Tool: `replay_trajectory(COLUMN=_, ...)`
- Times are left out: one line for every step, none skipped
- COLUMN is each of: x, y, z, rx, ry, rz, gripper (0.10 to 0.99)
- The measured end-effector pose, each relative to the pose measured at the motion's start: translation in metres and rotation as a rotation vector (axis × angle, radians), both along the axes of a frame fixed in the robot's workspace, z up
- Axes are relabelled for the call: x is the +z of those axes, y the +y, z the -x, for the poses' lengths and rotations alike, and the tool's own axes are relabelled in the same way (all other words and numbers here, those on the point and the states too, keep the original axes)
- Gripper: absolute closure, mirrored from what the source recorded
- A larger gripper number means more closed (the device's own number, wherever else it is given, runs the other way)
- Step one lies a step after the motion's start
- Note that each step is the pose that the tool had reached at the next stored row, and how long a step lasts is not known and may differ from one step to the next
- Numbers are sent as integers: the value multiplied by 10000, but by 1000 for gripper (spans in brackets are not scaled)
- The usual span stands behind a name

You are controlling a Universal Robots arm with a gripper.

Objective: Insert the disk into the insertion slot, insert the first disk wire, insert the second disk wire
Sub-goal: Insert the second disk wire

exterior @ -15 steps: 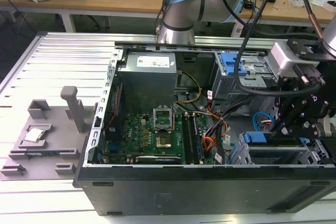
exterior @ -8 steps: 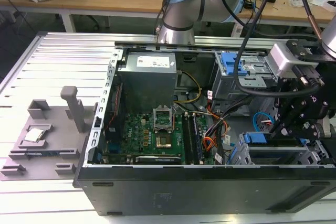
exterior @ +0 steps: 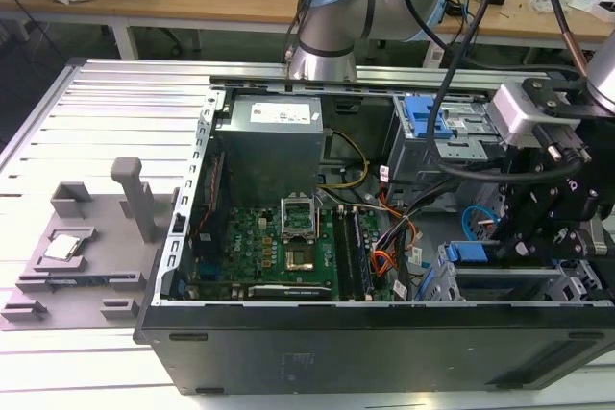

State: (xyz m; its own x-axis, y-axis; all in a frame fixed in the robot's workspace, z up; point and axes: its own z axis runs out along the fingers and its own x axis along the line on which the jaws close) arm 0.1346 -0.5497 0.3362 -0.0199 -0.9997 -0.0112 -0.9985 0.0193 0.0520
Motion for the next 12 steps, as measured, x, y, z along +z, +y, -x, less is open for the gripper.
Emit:
replay_trajectory(x=47, y=-1, z=0, rx=0, ry=0, rz=1, gripper=788)
replay_trajectory(x=94, y=-1, z=0, rx=0, ry=0, rz=7, gripper=788)
replay_trajectory(x=149, y=0, z=0, rx=1, ry=0, rz=6, gripper=788)
replay_trajectory(x=184, y=0, z=0, rx=1, ry=-1, rz=7, gripper=788)
replay_trajectory(x=223, y=3, z=0, rx=1, ry=-2, rz=5, gripper=788)
replay_trajectory(x=254, y=6, z=0, rx=0, ry=-2, rz=7, gripper=788)
replay_trajectory(x=352, y=7, z=0, rx=0, ry=-3, rz=6, gripper=804)
replay_trajectory(x=436, y=8, z=0, rx=1, ry=-4, rz=9, gripper=871)
replay_trajectory(x=505, y=8, z=0, rx=1, ry=-6, rz=6, gripper=933)
replay_trajectory(x=583, y=8, z=0, rx=1, ry=-6, rz=7, gripper=980)
replay_trajectory(x=605, y=8, z=0, rx=1, ry=-6, rz=7, gripper=980)
replay_trajectory(x=605, y=7, z=0, rx=1, ry=-6, rz=1, gripper=980)
